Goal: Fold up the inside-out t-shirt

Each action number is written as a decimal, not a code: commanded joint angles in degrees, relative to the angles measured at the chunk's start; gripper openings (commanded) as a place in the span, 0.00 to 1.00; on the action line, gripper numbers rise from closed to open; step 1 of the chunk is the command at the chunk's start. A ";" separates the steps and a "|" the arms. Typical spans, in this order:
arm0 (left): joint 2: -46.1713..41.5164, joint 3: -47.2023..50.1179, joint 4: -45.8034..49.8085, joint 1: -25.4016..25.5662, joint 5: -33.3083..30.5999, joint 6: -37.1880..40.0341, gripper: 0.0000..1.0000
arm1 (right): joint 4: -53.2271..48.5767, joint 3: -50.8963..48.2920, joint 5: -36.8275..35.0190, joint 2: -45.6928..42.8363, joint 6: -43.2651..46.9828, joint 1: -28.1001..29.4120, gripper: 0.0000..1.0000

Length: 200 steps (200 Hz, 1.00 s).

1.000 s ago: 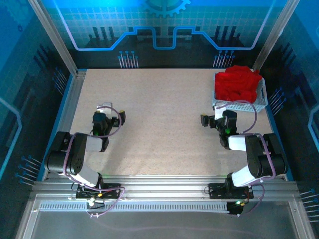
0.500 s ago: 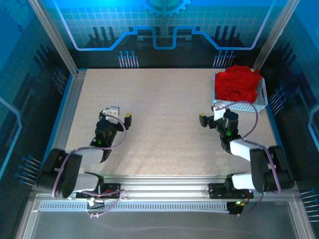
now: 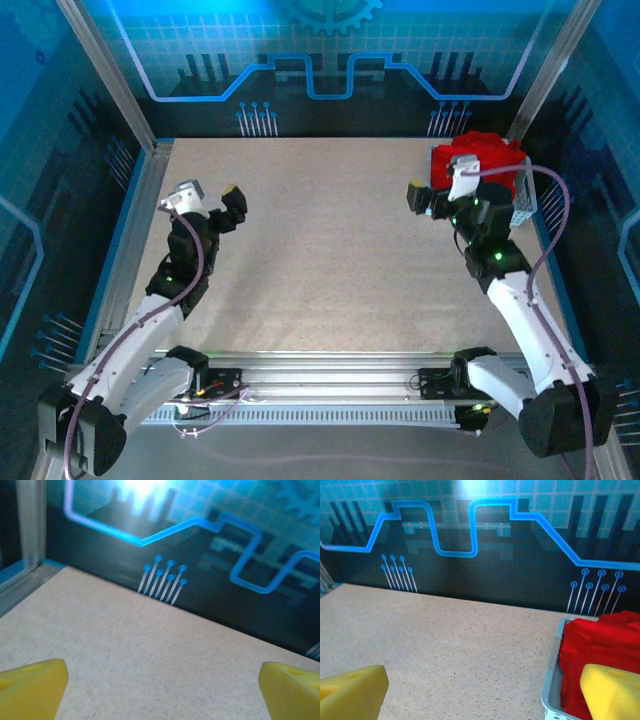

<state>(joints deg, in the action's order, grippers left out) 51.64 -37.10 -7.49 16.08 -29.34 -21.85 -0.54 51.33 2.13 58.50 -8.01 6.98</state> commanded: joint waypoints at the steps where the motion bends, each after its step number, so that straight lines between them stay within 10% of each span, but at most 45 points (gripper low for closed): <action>1: 1.42 -0.77 11.43 -0.42 -2.60 -6.03 0.99 | -10.38 4.48 9.28 4.97 -9.66 -4.14 1.00; 38: 2.21 0.33 9.83 -3.40 4.80 -10.19 0.99 | -13.91 13.45 13.65 14.70 -11.85 -7.85 1.00; 98: 9.56 -5.23 15.58 -5.88 10.08 -8.17 0.99 | -26.80 32.65 -15.38 36.26 -11.75 -9.87 1.00; 200: 15.68 -7.54 13.12 -6.06 18.08 -7.08 0.99 | -50.28 67.64 -26.15 71.73 -21.28 -17.73 1.00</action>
<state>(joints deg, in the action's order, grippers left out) 66.54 -42.72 6.15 10.59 -13.63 -29.91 -40.16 112.12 -20.14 124.53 -25.71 -9.26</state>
